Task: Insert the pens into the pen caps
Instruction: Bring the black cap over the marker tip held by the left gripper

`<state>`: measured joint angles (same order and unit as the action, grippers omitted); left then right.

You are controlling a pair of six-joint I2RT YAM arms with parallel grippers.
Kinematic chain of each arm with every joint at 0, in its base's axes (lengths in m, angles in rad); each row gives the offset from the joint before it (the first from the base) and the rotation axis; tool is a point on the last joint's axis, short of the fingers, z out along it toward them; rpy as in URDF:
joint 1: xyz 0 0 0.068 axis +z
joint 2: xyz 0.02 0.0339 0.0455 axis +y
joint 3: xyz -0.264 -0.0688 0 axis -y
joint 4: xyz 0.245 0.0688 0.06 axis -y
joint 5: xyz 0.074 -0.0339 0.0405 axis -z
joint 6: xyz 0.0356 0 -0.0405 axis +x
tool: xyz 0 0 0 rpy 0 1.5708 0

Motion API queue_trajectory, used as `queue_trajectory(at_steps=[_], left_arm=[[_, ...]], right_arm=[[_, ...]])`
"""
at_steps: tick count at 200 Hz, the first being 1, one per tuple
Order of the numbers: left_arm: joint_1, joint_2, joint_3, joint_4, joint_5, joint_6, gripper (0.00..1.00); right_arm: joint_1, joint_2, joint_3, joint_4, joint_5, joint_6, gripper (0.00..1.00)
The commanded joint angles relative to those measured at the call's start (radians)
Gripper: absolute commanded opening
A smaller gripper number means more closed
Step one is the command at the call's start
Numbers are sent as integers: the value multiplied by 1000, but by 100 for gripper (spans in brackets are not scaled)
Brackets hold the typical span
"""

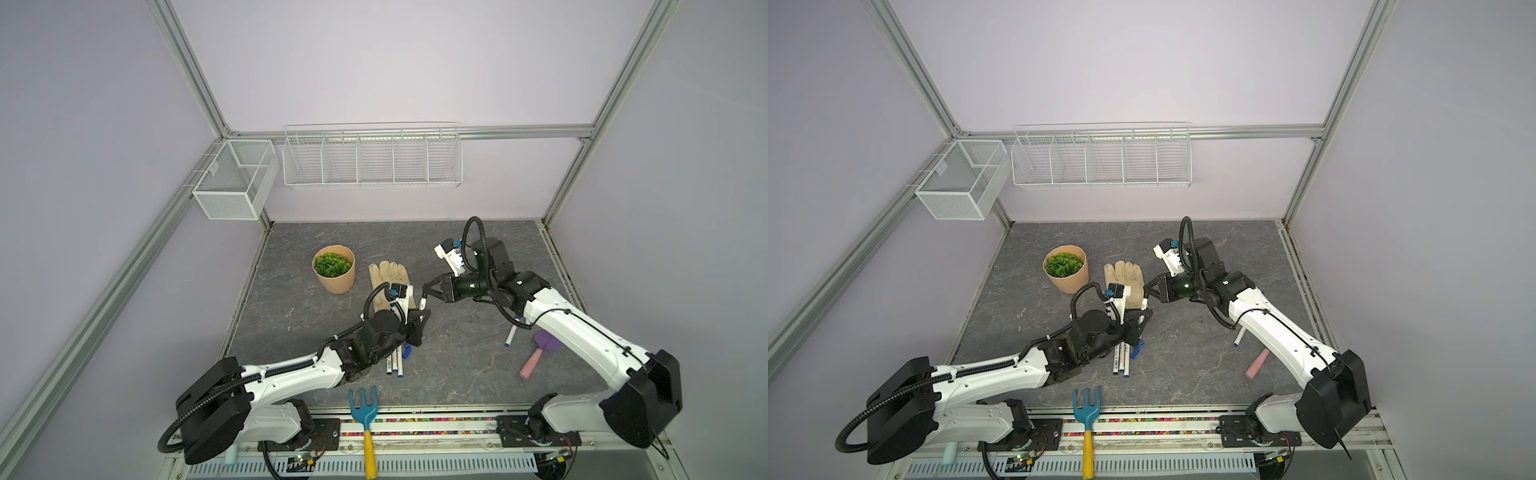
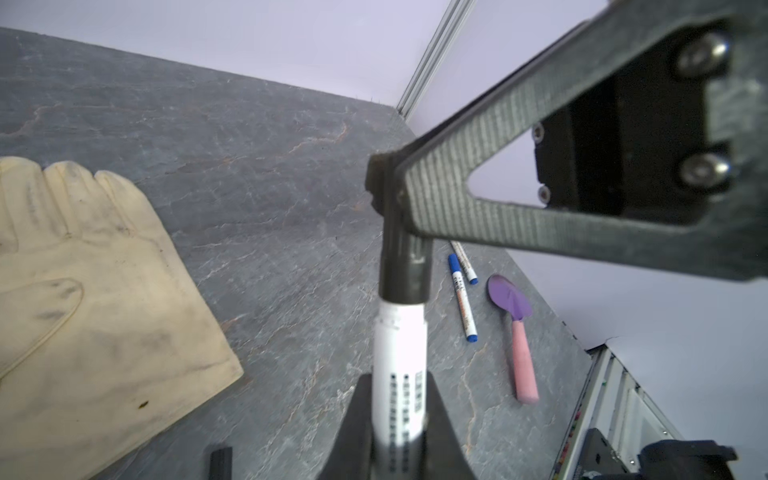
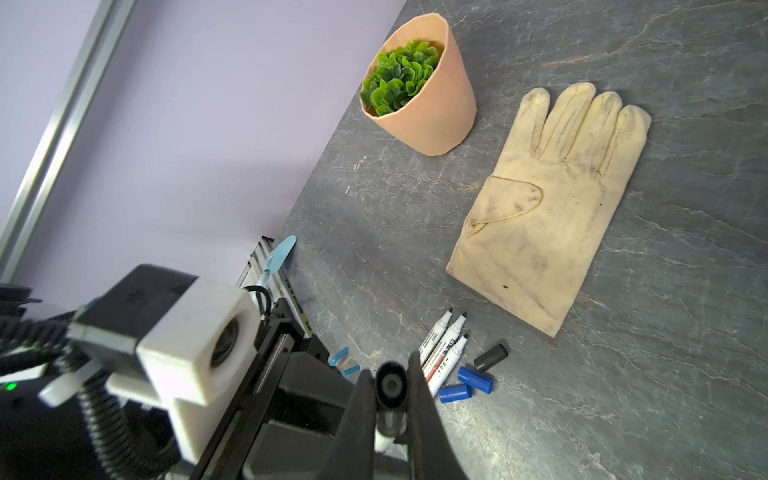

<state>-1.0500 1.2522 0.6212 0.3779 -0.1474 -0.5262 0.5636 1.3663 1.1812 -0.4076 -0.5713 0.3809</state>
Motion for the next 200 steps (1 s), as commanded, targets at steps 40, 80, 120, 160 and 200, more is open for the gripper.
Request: queue_trajectory(at_steps=[40, 80, 120, 160, 200], left_arm=[[45, -4, 117, 6, -20, 94, 0], [45, -18, 126, -12, -5, 130, 0], [49, -31, 133, -15, 29, 138, 0], [75, -28, 123, 60, 98, 78, 0], [92, 14, 157, 68, 181, 56, 0]], right_arm=[[13, 25, 6, -340, -231, -89, 7], [16, 33, -16, -361, -272, -72, 7], [17, 23, -32, -361, -311, -60, 7], [15, 3, -36, -354, -345, -38, 7], [16, -23, -47, -334, -373, -17, 7]])
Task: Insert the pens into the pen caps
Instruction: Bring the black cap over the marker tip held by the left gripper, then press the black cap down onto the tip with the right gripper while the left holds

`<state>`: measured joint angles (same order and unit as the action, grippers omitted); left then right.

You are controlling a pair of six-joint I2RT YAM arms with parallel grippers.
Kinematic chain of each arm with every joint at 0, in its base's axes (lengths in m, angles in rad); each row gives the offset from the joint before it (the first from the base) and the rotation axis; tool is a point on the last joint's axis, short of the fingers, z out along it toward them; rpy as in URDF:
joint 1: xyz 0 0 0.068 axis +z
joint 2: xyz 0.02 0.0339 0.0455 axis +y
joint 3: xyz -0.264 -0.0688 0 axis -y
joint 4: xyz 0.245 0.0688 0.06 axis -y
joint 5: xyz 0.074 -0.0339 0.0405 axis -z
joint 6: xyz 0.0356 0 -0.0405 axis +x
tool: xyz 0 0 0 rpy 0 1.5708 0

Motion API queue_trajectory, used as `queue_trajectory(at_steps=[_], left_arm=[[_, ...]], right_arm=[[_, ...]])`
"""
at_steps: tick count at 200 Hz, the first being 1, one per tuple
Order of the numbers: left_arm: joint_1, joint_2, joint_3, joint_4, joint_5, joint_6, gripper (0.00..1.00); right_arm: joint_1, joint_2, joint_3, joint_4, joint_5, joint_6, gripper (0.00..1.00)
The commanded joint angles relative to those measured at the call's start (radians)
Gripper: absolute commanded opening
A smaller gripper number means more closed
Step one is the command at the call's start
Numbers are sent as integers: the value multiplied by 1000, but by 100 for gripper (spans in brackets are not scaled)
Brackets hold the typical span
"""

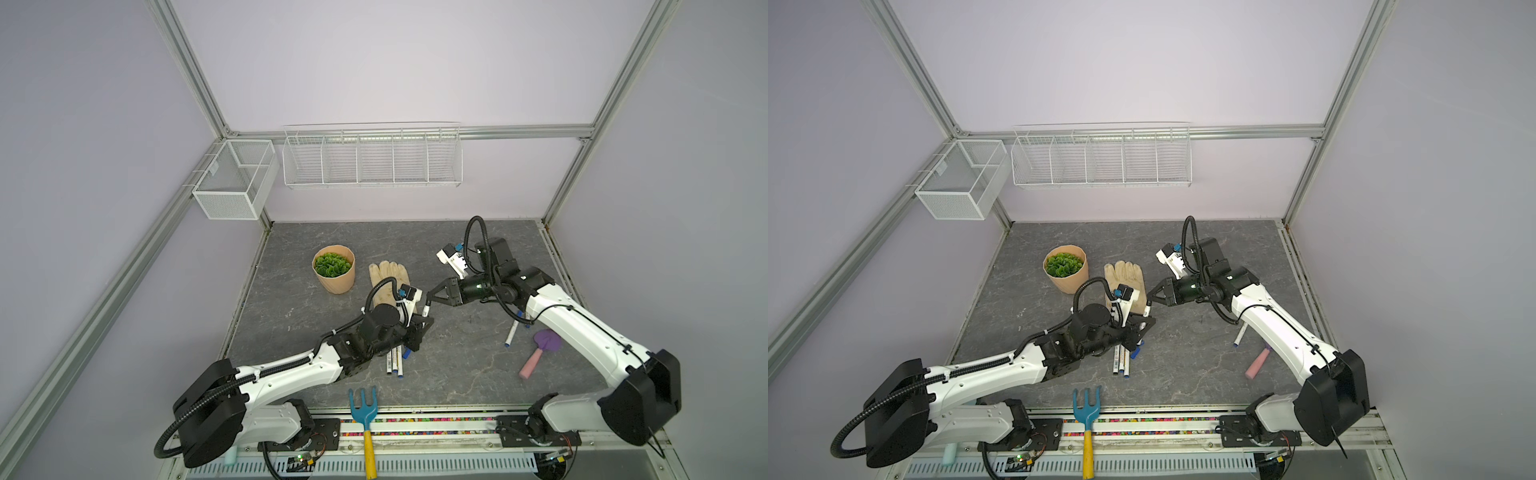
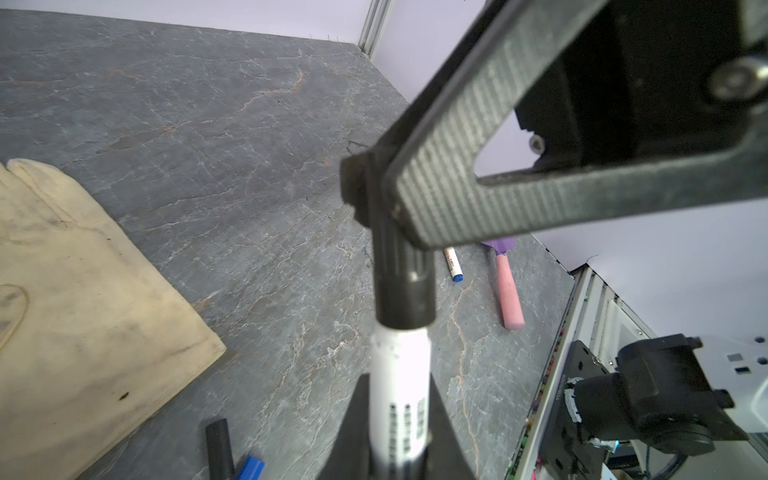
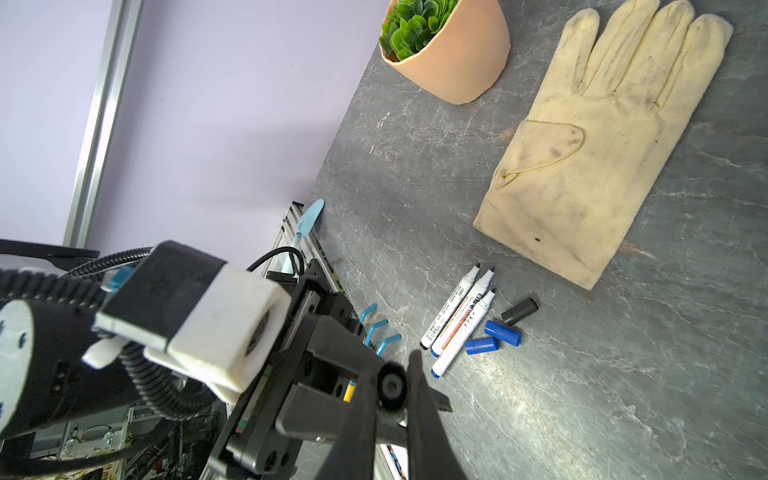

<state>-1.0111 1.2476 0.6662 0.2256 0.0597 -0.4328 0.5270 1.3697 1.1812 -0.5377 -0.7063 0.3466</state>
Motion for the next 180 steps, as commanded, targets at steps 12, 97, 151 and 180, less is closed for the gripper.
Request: queue_trajectory(at_steps=[12, 97, 151, 180], left_arm=[[58, 33, 126, 226, 11, -40, 0], [126, 42, 201, 197, 146, -28, 0], [125, -28, 198, 92, -12, 62, 0], [125, -35, 195, 97, -50, 71, 0]], right_arm=[[54, -32, -50, -217, -237, 7, 7], [70, -97, -117, -364, -106, -75, 7], [129, -80, -122, -412, -9, -122, 7], [158, -45, -122, -413, -15, -130, 7]])
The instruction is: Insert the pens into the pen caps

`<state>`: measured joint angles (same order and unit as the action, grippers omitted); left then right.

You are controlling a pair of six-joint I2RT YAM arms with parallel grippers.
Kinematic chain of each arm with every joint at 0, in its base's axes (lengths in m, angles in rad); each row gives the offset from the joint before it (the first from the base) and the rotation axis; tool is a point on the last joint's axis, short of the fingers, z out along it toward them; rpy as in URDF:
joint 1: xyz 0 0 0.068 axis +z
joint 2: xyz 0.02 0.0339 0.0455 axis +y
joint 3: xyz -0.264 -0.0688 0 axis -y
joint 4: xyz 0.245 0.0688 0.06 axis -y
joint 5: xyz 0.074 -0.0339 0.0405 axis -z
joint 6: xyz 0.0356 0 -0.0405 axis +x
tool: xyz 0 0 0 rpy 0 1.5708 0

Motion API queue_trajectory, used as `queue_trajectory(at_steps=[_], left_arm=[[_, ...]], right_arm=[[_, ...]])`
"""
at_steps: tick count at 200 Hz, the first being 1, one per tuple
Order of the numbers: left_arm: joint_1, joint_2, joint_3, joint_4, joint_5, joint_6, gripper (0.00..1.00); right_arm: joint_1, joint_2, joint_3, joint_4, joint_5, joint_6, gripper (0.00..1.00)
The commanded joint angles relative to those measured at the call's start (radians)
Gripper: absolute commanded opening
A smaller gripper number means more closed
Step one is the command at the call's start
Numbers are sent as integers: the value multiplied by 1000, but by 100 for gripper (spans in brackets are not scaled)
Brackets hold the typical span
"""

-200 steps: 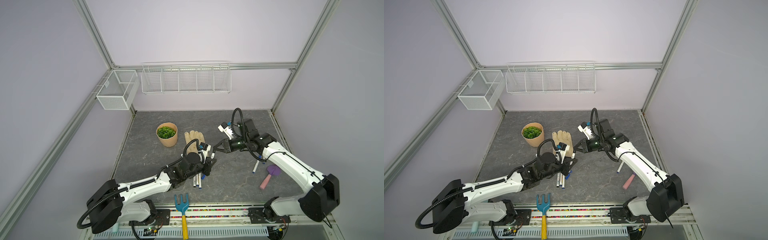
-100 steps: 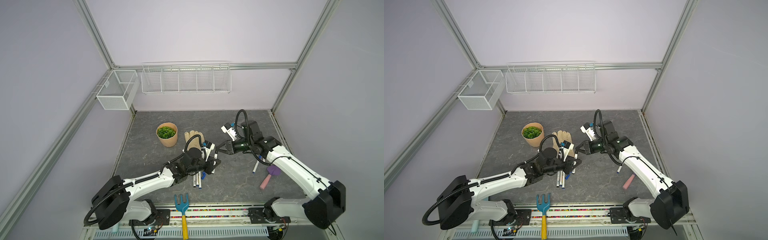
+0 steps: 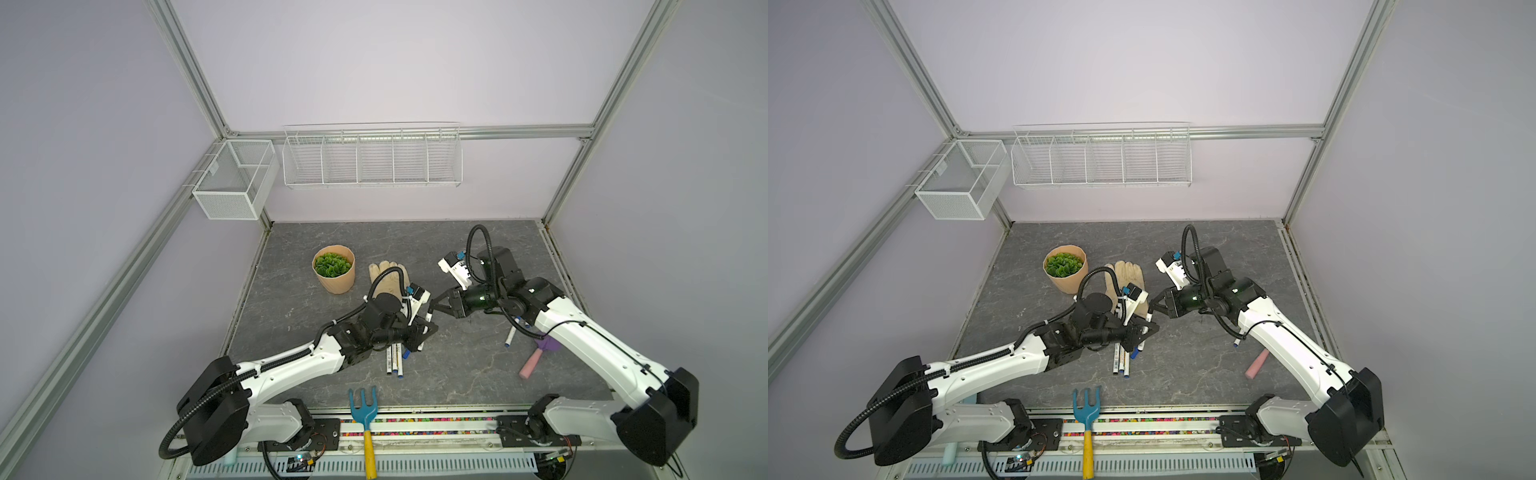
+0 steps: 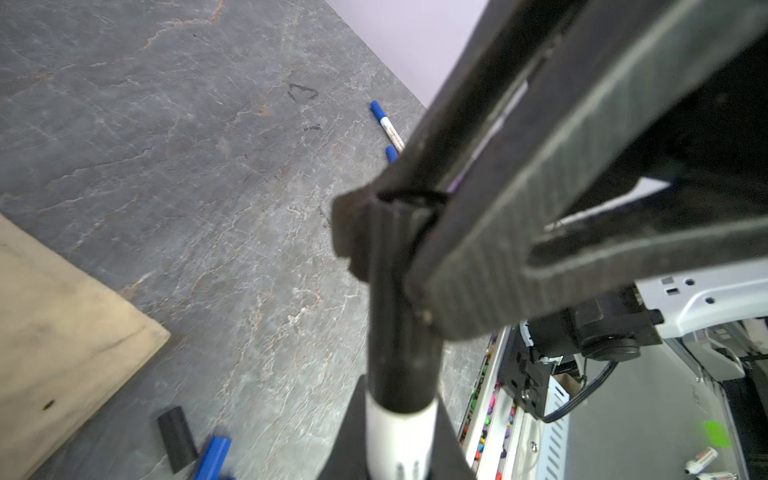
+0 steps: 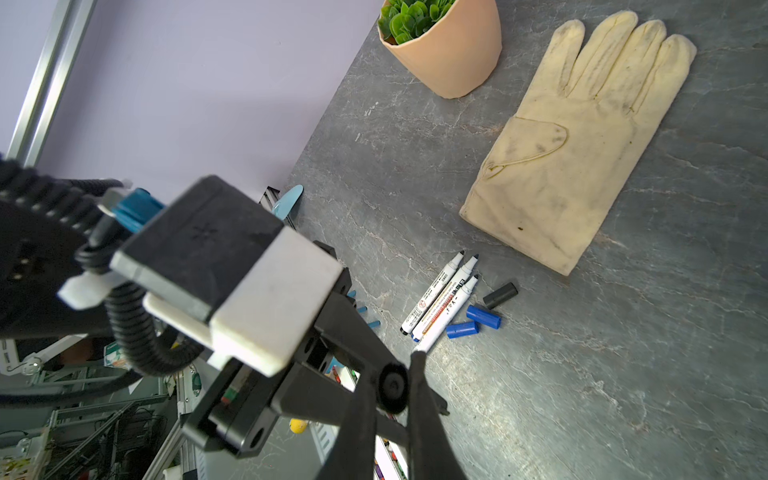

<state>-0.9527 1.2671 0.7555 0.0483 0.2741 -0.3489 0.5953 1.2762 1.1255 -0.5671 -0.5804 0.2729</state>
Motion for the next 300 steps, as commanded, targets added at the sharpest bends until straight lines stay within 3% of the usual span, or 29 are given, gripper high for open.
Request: queue_trajectory(at_steps=[1, 35, 55, 80, 130, 169, 235, 300], left_arm=[[66, -54, 106, 276, -265, -13, 0], [67, -20, 104, 308, -222, -58, 0], [66, -5, 67, 366, -202, -117, 0], [64, 1, 18, 410, -202, -165, 0], [50, 2, -41, 441, -228, -206, 0], [10, 22, -56, 407, -261, -187, 0], [-50, 56, -61, 439, -289, -199, 0], [-52, 53, -44, 431, -289, -185, 0]], right_arm=[[89, 50, -66, -384, -140, -56, 7], [59, 55, -54, -302, -49, -19, 8], [40, 30, -39, -221, 10, 19, 28], [30, -7, -30, -142, 43, 47, 38], [22, -90, -23, -55, 157, 67, 43], [17, -162, 15, 53, 267, 55, 53], [34, 18, 106, 119, 172, 71, 50], [44, 56, 64, 151, 152, 105, 36]])
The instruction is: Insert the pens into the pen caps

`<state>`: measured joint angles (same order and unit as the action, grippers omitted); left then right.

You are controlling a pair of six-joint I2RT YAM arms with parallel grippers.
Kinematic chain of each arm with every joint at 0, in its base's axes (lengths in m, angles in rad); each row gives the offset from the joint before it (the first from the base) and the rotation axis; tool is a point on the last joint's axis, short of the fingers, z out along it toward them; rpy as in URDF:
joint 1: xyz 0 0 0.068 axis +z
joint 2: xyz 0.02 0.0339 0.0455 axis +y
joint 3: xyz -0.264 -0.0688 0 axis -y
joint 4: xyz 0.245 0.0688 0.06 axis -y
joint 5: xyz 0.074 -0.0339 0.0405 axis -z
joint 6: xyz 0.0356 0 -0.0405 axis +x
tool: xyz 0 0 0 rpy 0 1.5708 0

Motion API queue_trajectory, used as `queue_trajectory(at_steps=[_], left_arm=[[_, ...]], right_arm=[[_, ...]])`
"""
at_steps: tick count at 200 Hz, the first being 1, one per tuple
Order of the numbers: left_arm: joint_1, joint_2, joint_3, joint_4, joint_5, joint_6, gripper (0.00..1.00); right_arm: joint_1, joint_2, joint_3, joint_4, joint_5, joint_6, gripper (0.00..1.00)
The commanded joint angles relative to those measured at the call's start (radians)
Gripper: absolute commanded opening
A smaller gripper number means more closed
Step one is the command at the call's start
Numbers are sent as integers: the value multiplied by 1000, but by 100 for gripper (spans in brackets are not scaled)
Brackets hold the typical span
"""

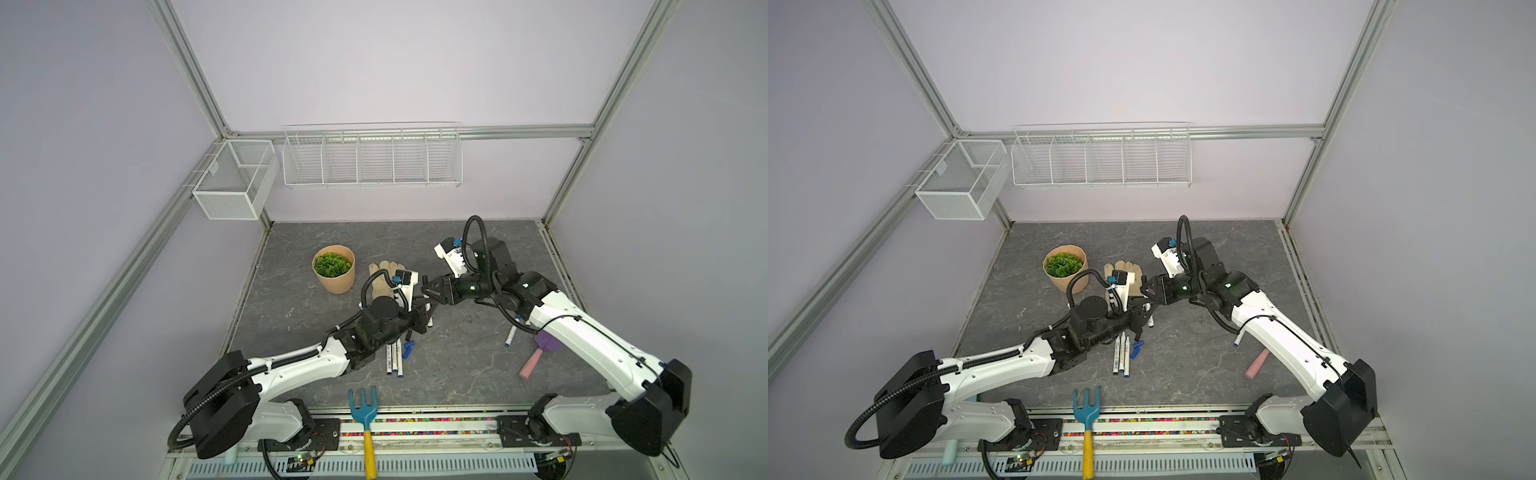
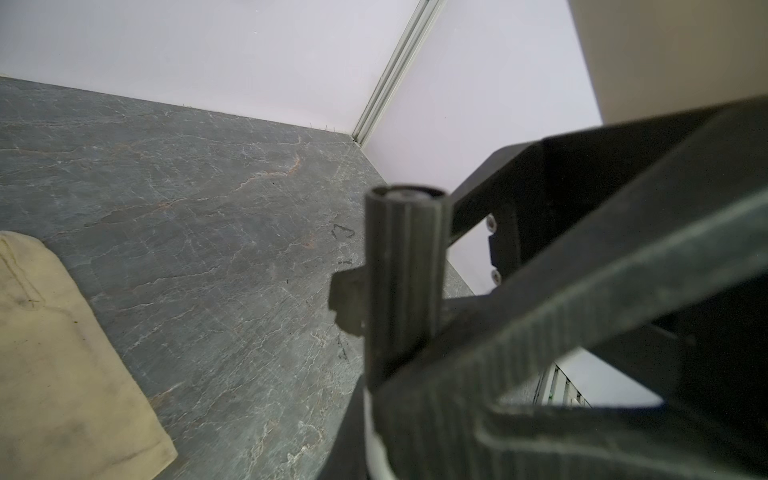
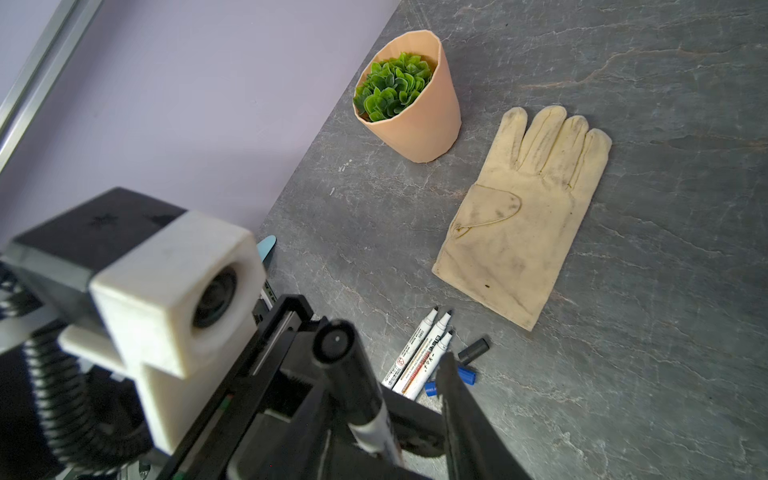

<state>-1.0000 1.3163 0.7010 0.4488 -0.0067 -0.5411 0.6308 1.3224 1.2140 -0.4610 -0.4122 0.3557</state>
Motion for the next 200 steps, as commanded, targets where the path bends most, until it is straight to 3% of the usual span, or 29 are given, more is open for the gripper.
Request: queue_trajectory(at_steps=[1, 52, 64, 67, 72, 88, 96, 135, 200], left_arm=[[-5, 4, 11, 32, -8, 7, 0], [-5, -1, 7, 35, -16, 1, 1], [-5, -10, 2, 23, -21, 3, 9], [-5, -13, 0, 17, -24, 4, 23], [-3, -19, -3, 11, -25, 6, 32], [-4, -42, -19, -26, -35, 8, 53], [-4, -61, -32, -51, -45, 6, 57], [-5, -200, -148, -197, -147, -55, 62], [-5, -366, -237, -621, -306, -183, 64]], right_arm=[[8, 10, -25, 46, -16, 23, 36], [5, 29, -39, 71, 2, 76, 16], [-7, 31, -37, 52, 32, 87, 14], [-12, 31, -35, 43, 41, 88, 14], [-21, 33, -31, 24, 61, 86, 13], [-60, 35, -29, -42, 141, 83, 11], [-87, 36, -36, -79, 185, 86, 11], [-252, 75, -157, -187, 357, 177, 11], [-411, 222, -274, -145, 538, 237, 15]])
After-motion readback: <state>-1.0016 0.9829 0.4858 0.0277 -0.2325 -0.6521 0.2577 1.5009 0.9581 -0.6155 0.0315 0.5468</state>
